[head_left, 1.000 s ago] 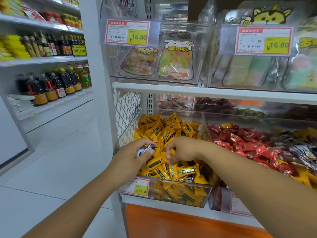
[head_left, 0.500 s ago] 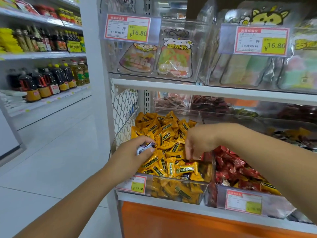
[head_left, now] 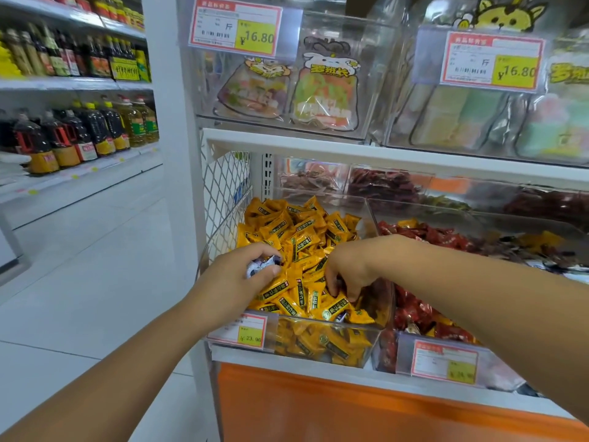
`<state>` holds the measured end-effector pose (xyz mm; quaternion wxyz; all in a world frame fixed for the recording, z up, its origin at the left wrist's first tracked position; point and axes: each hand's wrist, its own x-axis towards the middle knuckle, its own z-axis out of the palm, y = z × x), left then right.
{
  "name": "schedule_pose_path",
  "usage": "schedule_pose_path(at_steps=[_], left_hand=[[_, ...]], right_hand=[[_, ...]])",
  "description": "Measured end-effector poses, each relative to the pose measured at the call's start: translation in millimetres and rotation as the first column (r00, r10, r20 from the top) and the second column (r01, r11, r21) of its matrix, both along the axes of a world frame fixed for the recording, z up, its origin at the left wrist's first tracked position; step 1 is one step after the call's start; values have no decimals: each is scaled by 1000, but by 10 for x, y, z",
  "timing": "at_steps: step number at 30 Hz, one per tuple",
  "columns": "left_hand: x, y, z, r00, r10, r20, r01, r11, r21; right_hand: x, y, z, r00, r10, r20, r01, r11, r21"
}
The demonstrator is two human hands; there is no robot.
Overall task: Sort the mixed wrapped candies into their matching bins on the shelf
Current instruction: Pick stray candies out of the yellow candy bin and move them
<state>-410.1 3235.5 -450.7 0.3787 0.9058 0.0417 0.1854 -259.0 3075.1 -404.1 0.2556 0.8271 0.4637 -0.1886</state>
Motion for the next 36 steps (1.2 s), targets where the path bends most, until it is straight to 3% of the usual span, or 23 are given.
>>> schedule_pose_path(at_steps=[4,8,15,17,20,22,26,30,34,36], left_hand=[[-10,2,-11,1000,0,-3,0,1000,-11],[-8,8,-11,1000,1,-9,-1,1000,-8],[6,-19,21,1000,-9,10,9,1000,-24],[9,-26,27,1000,-11,9,11,1000,-15],[15,-31,47,1000,-9,5,9,1000,10],[20,-39,61,1000,-12,10,12,1000,21],[49,-77,38,999,-50,20,50,999,9],[60,-109,6,996,-82,21,82,996,24],[57,-55,-14,998,-58,38,58,998,10],[56,-42,-20,997,-59,55,59,998,-10]], right_hand=[[-9,-1,-15,998,47,35,-47,999,-17],[-19,-99,115,999,-18,-36,25,976,215],[-82,-405,393,935,-115,-334,306,735,605],[-53,-522,451,943,-111,-314,309,642,702],[63,-787,549,970,-191,-148,227,502,835],[157,-1000,616,961,-266,-69,193,476,858],[243,-1268,675,935,-353,-23,253,622,741],[2,-891,640,979,-201,21,134,723,678],[-129,-338,355,994,-107,-12,103,915,391],[-95,-164,163,992,-95,84,74,972,224]])
